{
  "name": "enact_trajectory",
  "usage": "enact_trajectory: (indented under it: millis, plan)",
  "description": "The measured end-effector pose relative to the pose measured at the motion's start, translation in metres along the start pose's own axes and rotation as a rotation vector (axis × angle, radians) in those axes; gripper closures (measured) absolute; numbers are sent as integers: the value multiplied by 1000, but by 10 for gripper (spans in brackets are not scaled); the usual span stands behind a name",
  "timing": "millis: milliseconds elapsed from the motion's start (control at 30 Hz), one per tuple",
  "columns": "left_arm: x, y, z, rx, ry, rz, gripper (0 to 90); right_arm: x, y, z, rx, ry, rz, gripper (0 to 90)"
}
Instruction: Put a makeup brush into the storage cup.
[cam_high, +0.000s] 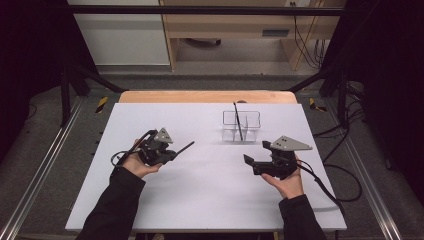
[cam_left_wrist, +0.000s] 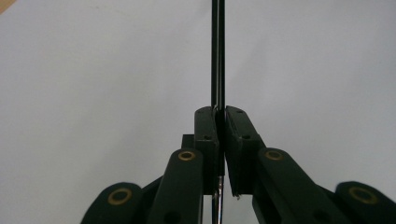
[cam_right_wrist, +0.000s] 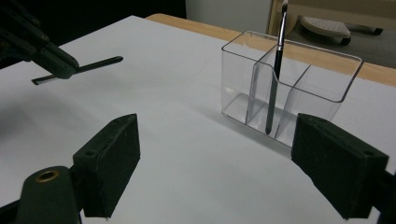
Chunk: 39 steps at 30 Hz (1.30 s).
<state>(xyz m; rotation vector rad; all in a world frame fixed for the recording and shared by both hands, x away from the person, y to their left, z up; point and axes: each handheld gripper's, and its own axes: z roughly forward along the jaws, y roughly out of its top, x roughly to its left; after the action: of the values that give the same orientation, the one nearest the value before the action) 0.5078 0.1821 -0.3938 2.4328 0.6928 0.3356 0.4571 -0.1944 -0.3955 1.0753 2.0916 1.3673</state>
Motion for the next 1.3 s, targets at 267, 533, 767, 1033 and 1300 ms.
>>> enact_trajectory:
  millis: [267, 533, 767, 1033, 1300]
  plan:
    - [-14, 5, -11, -44, -18, 44, 833, 7, 13, 0, 20, -11, -48, 146]
    - [-24, 9, -18, -71, -26, 78, 833, 18, 25, 6, 57, -37, -130, 127]
    - [-29, 17, -24, -79, -33, 107, 833, 29, 37, 7, 84, -34, -195, 129]
    - [-35, 25, -28, -86, -48, 139, 833, 40, 46, 10, 118, -38, -264, 131]
    - [-41, 27, -30, -99, -64, 171, 833, 52, 49, 15, 140, -21, -317, 135]
